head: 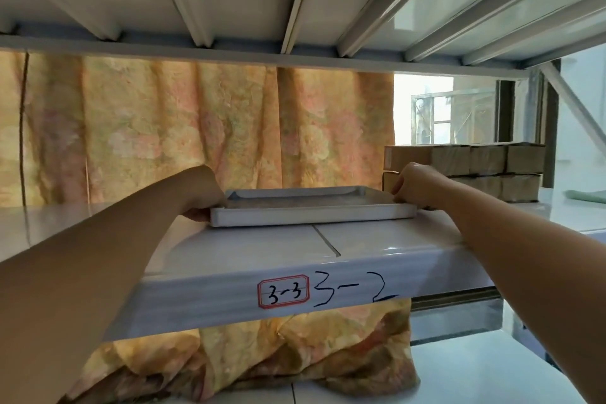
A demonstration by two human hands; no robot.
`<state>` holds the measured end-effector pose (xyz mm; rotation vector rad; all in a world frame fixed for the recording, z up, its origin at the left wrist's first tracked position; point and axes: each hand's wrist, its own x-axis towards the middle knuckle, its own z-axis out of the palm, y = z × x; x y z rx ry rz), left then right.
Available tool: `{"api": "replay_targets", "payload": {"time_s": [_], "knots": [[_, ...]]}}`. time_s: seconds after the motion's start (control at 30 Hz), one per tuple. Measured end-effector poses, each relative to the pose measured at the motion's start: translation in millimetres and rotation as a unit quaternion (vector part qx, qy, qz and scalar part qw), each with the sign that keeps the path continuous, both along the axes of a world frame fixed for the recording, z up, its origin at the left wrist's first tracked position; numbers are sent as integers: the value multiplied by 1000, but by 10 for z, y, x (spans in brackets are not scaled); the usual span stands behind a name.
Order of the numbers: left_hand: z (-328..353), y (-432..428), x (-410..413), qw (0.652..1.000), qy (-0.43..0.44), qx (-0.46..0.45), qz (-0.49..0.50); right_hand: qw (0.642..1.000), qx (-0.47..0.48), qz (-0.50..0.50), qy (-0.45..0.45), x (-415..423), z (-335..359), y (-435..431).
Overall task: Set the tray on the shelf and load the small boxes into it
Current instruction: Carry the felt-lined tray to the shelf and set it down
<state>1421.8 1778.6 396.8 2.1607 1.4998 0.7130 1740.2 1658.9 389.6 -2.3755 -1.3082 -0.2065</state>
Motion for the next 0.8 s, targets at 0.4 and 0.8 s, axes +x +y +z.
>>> {"api": "replay_targets", "payload": {"time_s": [0.4, 0.8], "knots": [[-45, -95, 22, 1000, 4, -28, 9, 992, -104, 17, -71, -131, 118, 127], [-97, -166, -11, 999, -38, 16, 26, 966, -84, -28, -242, -221, 45, 97]]}}
